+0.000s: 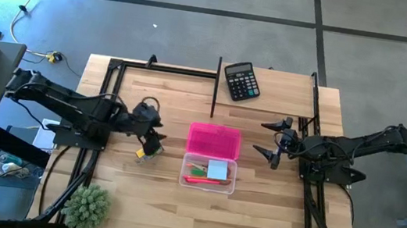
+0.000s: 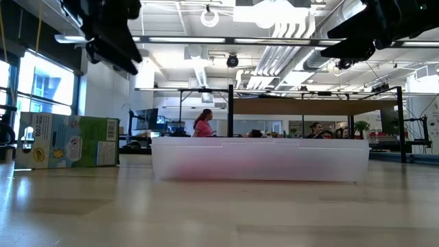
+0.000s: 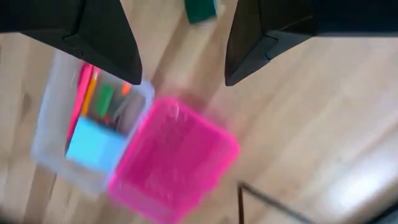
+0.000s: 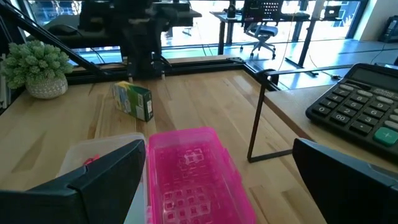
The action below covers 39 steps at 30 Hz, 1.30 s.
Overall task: Pack school essentials
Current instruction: Put the box of crayons into the supply box
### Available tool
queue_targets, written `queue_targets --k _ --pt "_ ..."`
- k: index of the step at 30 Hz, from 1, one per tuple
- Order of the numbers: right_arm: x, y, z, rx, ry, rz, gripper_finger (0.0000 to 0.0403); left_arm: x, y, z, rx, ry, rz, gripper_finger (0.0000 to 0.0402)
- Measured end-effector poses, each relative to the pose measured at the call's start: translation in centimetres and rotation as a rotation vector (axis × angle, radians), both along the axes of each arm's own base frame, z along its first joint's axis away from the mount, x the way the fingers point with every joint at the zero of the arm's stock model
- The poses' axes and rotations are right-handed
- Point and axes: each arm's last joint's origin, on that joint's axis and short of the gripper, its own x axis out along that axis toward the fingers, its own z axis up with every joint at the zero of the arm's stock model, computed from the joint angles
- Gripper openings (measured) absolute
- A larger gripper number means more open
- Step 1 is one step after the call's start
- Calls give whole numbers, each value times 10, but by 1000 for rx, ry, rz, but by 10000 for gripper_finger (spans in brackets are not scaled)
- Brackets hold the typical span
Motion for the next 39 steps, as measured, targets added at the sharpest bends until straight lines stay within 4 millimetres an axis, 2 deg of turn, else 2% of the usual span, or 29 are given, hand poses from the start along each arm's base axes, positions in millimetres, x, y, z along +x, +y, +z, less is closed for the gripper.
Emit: queue_targets --k 7,15,21,33,36,39 --pt "0 0 0 1 1 5 399 9 -4 -17 -149 210 41 221" --pt "0 0 0 2 1 10 399 22 -6 -35 -228 340 63 221" --pt "0 1 0 26 -2 36 399 26 -7 -50 -233 444 89 220" --pt "0 1 0 24 -1 42 399 31 -8 -67 -256 532 106 220" --pt "0 1 0 24 0 42 399 33 -8 -71 -254 553 108 211" --pt "0 1 0 24 0 42 399 35 -9 -76 -261 579 100 180"
